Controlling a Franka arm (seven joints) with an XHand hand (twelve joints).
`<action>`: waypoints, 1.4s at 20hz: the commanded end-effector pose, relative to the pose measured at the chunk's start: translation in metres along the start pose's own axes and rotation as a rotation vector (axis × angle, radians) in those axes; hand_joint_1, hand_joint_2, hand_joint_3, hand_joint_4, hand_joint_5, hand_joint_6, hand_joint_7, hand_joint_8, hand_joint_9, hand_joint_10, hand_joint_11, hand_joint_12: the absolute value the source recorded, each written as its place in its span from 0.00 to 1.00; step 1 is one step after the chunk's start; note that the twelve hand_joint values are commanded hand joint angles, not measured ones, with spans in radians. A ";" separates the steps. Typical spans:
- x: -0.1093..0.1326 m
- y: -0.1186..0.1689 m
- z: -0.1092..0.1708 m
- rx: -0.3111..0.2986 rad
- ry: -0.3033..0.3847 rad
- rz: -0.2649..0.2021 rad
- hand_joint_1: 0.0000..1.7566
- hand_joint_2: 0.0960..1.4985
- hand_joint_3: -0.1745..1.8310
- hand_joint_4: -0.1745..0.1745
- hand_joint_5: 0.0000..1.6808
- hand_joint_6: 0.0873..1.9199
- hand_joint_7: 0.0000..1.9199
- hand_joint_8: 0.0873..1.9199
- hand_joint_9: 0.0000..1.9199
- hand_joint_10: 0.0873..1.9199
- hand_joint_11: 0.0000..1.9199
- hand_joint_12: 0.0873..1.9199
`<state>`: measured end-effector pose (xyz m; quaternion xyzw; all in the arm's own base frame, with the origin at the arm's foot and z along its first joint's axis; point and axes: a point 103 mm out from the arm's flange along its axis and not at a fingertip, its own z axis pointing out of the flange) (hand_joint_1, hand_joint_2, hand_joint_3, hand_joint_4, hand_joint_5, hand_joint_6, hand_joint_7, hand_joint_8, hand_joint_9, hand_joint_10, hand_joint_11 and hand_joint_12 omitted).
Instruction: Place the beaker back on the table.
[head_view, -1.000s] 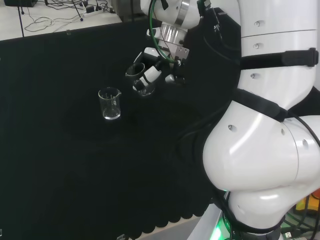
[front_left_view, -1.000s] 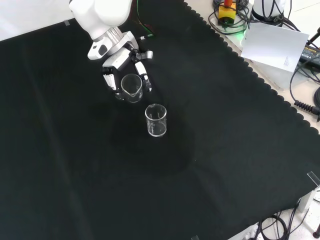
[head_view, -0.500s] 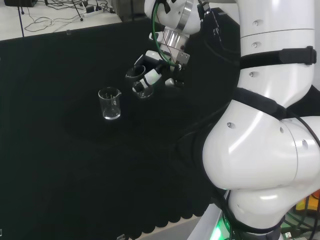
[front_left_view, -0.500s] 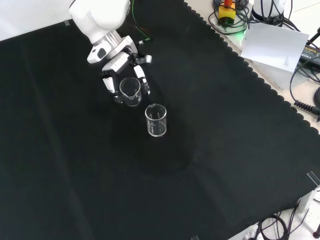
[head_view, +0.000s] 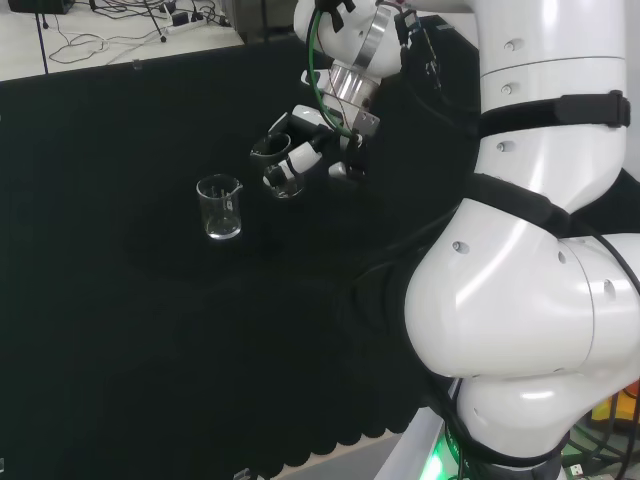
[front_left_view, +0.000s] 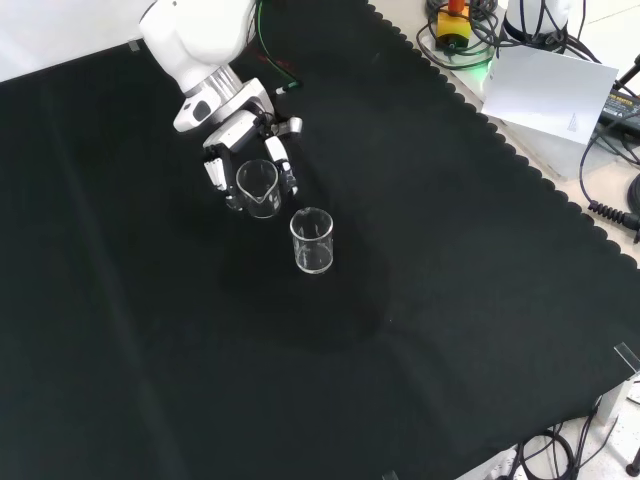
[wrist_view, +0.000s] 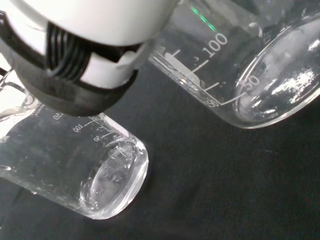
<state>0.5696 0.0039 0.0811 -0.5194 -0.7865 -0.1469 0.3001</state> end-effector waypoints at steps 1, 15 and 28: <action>-0.005 0.005 0.004 -0.011 0.020 -0.003 0.81 0.52 0.22 0.00 0.77 0.21 0.68 0.30 0.77 0.00 0.66 0.36; -0.013 0.010 0.012 -0.013 0.048 0.004 0.81 0.52 0.21 0.00 0.77 0.21 0.68 0.30 0.77 0.00 0.66 0.36; -0.019 0.007 0.021 -0.017 0.051 0.026 0.81 0.54 0.19 0.00 0.77 0.21 0.68 0.29 0.77 0.00 0.65 0.37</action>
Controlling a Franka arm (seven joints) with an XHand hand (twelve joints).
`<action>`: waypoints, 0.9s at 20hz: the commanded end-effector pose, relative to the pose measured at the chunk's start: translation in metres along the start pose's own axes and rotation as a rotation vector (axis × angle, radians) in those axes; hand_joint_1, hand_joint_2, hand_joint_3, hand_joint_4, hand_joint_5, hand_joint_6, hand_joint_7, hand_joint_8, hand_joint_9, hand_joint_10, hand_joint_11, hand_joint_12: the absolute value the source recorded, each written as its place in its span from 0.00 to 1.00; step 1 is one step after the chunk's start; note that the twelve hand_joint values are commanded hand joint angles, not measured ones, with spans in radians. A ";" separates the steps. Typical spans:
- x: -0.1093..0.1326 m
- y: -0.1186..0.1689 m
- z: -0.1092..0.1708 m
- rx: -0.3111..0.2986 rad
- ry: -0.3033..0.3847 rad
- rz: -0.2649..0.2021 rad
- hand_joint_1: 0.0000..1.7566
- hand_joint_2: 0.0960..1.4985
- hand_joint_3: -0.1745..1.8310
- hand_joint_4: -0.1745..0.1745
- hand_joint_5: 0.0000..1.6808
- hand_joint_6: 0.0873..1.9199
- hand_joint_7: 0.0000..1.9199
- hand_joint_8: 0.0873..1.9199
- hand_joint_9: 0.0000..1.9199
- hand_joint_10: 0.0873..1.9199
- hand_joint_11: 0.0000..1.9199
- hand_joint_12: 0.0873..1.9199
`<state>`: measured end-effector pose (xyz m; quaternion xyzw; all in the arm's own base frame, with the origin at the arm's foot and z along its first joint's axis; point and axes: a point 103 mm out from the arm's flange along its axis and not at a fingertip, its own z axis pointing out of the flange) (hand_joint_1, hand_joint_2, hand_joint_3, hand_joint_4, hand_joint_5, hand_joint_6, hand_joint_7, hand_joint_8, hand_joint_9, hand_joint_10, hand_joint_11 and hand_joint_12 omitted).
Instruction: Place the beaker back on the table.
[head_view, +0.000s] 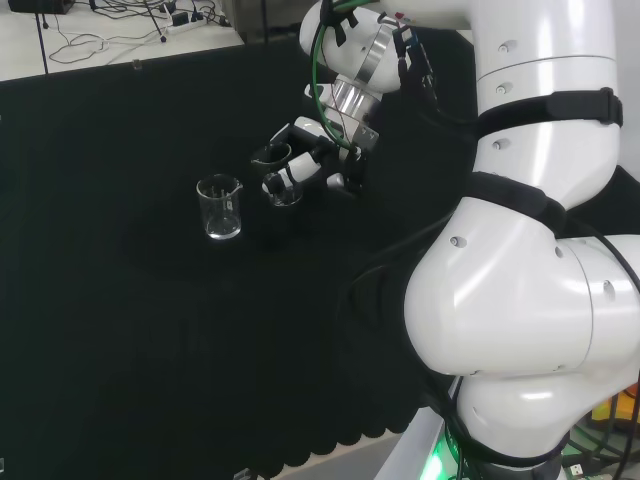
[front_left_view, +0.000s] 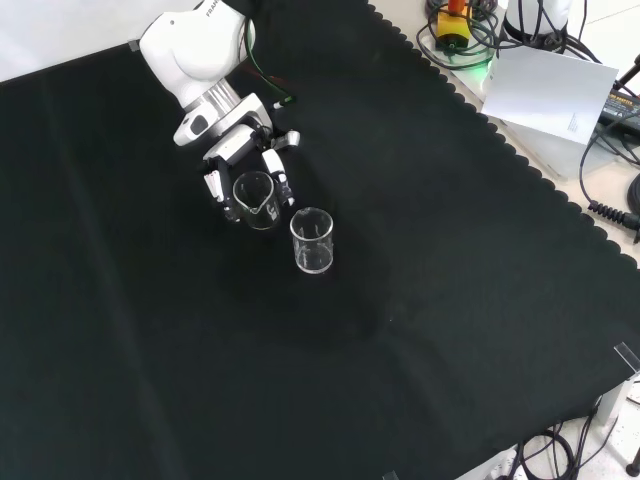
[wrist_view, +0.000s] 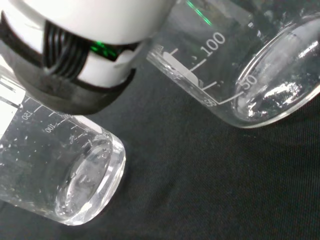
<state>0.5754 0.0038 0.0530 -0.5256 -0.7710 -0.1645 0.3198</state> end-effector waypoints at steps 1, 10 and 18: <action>0.000 -0.001 0.002 -0.004 -0.007 0.004 0.81 0.55 0.18 0.00 0.77 0.21 0.68 0.29 0.77 0.00 0.65 0.37; 0.000 -0.002 0.002 0.008 -0.030 0.008 0.71 0.66 0.09 0.09 0.68 0.35 0.60 0.34 0.71 0.00 0.50 0.50; 0.001 -0.010 -0.003 0.007 -0.046 0.006 0.68 0.62 0.00 0.55 0.48 0.41 0.50 0.30 0.61 0.00 0.33 0.61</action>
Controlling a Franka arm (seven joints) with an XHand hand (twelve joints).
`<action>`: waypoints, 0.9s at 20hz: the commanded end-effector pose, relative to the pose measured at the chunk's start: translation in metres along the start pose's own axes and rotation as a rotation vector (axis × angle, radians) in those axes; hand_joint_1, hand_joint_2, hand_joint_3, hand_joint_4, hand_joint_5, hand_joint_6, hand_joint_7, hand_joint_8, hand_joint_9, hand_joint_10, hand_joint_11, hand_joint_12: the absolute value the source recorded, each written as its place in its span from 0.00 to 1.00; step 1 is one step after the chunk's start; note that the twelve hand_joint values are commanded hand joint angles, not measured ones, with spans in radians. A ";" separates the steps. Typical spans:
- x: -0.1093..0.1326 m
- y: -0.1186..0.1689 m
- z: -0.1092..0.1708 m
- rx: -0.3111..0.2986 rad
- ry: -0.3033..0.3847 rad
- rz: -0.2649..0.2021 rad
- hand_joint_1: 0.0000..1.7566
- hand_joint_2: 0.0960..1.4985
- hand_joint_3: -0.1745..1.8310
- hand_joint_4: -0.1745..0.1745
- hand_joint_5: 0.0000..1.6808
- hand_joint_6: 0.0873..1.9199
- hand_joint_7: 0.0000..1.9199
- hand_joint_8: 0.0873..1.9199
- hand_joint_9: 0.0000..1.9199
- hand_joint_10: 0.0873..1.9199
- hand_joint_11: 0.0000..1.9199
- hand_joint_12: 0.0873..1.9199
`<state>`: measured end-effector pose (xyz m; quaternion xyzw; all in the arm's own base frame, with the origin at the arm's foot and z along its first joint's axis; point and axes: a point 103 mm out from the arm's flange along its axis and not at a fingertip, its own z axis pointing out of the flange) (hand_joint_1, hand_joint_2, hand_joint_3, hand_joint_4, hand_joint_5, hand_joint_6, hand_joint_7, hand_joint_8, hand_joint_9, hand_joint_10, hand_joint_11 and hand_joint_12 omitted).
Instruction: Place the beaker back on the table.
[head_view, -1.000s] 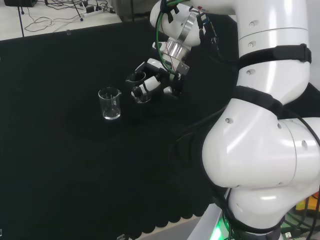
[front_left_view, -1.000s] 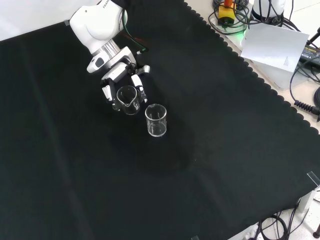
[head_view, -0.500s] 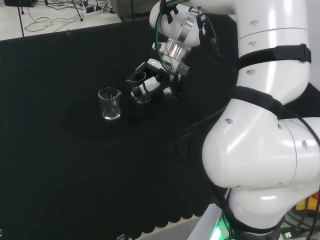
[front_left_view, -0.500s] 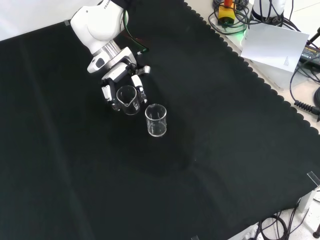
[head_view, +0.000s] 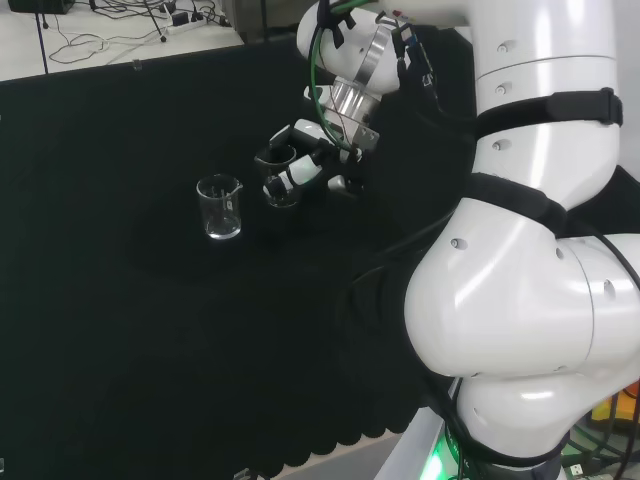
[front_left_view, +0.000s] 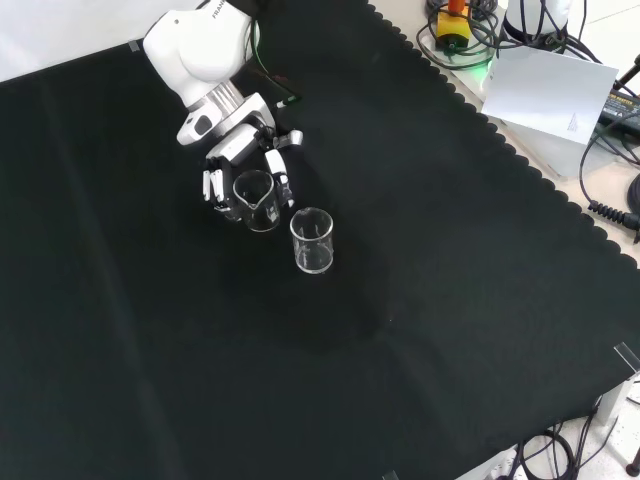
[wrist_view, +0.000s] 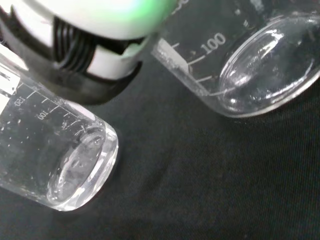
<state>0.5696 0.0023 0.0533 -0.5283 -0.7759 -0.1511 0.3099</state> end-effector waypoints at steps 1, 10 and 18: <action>0.000 -0.005 -0.004 -0.003 -0.016 0.003 0.68 0.62 0.00 0.54 0.47 0.42 0.49 0.30 0.60 0.00 0.31 0.62; 0.007 -0.010 -0.009 0.036 -0.049 0.008 0.65 0.59 0.00 0.44 0.34 0.40 0.39 0.30 0.51 0.00 0.22 0.66; 0.009 -0.007 -0.006 0.115 -0.072 0.032 0.62 0.58 0.00 0.41 0.30 0.35 0.36 0.31 0.48 0.00 0.18 0.67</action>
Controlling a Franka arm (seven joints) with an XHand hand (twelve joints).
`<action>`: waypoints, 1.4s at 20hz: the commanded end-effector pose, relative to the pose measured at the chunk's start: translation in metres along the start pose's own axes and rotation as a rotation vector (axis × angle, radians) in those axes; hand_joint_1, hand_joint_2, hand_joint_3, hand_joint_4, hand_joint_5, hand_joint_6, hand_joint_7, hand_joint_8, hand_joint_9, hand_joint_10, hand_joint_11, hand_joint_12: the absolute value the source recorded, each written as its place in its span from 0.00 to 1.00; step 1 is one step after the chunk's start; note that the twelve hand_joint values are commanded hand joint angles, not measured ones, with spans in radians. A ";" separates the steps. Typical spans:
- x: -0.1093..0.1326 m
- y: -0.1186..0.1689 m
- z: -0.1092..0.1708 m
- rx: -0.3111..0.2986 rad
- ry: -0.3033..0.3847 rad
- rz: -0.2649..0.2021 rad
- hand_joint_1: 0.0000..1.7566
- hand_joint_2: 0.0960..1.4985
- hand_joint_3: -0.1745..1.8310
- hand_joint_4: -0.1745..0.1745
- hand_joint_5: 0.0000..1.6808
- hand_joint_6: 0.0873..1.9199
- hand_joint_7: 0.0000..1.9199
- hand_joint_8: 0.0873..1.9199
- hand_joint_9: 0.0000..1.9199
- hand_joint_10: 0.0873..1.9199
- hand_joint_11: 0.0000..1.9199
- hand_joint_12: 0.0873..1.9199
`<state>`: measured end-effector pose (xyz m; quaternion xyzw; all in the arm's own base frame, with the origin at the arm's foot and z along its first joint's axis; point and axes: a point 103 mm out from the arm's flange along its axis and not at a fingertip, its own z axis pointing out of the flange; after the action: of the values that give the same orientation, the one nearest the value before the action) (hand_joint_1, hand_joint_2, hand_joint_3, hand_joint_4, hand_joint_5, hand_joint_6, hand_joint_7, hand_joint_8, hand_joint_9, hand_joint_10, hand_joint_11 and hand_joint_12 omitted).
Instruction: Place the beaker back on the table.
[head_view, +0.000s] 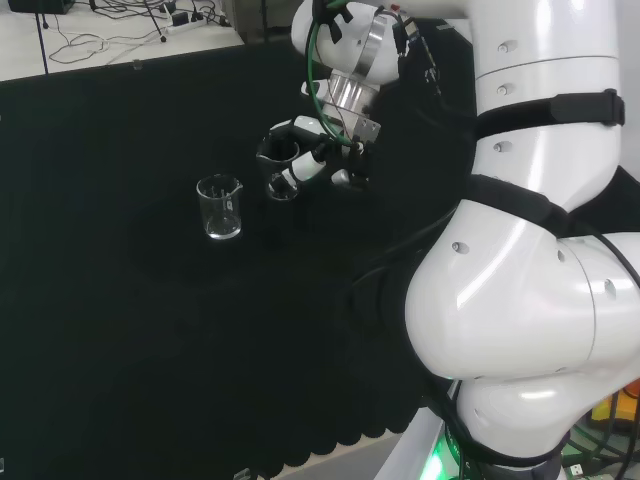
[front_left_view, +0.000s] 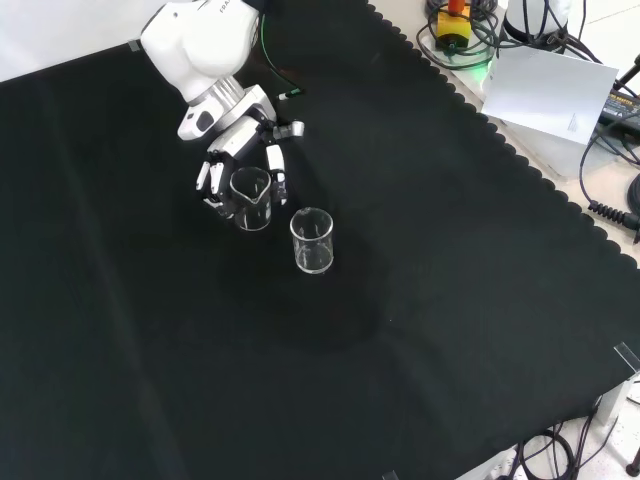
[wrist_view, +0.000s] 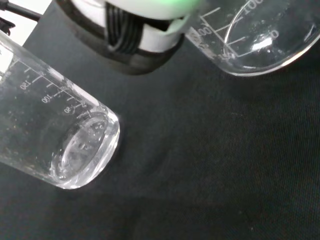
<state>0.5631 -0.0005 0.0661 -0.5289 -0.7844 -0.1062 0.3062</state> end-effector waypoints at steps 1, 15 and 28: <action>0.001 0.002 0.003 0.054 -0.014 0.013 0.62 0.58 0.00 0.41 0.29 0.35 0.36 0.31 0.48 0.00 0.18 0.67; 0.000 0.002 0.000 0.128 -0.012 0.038 0.56 0.55 0.00 0.34 0.17 0.02 0.08 0.32 0.27 0.00 0.00 0.71; 0.009 -0.010 -0.010 0.135 -0.037 0.040 0.54 0.53 0.00 0.34 0.15 0.00 0.01 0.30 0.22 0.00 0.00 0.67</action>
<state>0.5601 -0.0006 0.0763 -0.5243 -0.7837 -0.0406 0.3305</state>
